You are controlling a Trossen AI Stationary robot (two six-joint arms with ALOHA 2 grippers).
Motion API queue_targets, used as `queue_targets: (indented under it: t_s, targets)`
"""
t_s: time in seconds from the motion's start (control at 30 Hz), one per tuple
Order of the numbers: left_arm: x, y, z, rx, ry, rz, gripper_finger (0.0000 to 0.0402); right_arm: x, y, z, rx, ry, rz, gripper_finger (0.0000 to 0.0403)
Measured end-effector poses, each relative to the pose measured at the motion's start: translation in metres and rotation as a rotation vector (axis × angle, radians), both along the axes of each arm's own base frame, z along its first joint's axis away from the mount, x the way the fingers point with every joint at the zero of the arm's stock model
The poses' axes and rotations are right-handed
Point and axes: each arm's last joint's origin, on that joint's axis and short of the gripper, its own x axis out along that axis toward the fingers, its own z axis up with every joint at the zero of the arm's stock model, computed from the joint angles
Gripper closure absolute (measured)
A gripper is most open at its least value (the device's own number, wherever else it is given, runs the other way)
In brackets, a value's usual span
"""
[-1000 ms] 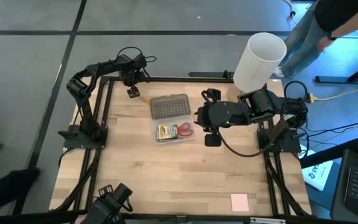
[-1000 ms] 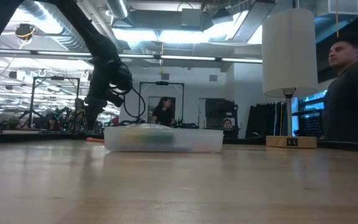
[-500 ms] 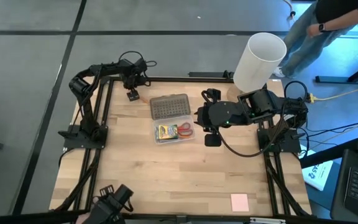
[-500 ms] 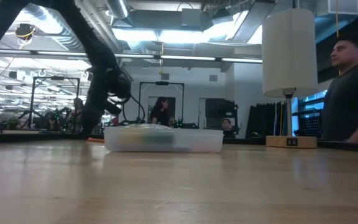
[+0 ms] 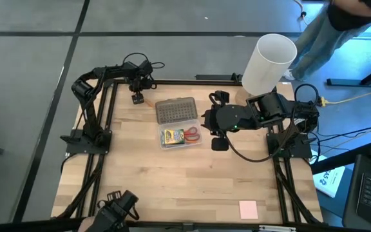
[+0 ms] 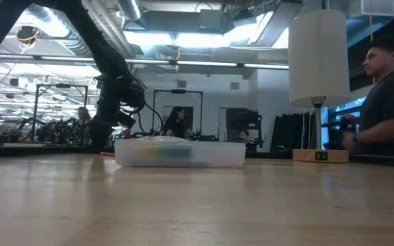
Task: Pack school essentials
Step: Put the orange pencil into the black supply box
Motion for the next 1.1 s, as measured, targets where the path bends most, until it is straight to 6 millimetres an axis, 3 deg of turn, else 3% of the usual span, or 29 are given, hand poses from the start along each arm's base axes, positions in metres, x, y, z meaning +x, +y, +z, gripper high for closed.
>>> queue_targets:
  t_s: [0.33, 0.73, 1.1]
  targets:
    - [-0.003, 0.002, -0.004, -0.067, -0.071, 0.014, 0.0136, 0.0, 0.0, 0.0, 0.0, 0.0, 0.0, 0.0266]
    - [-0.004, 0.001, -0.014, -0.114, -0.029, 0.088, 0.0137, 0.0, 0.0, 0.0, 0.0, 0.001, 0.0, 0.0266]
    - [-0.003, -0.019, -0.015, -0.202, 0.089, 0.2, 0.0173, 0.0, 0.0, 0.0, -0.018, 0.008, 0.018, 0.0266]
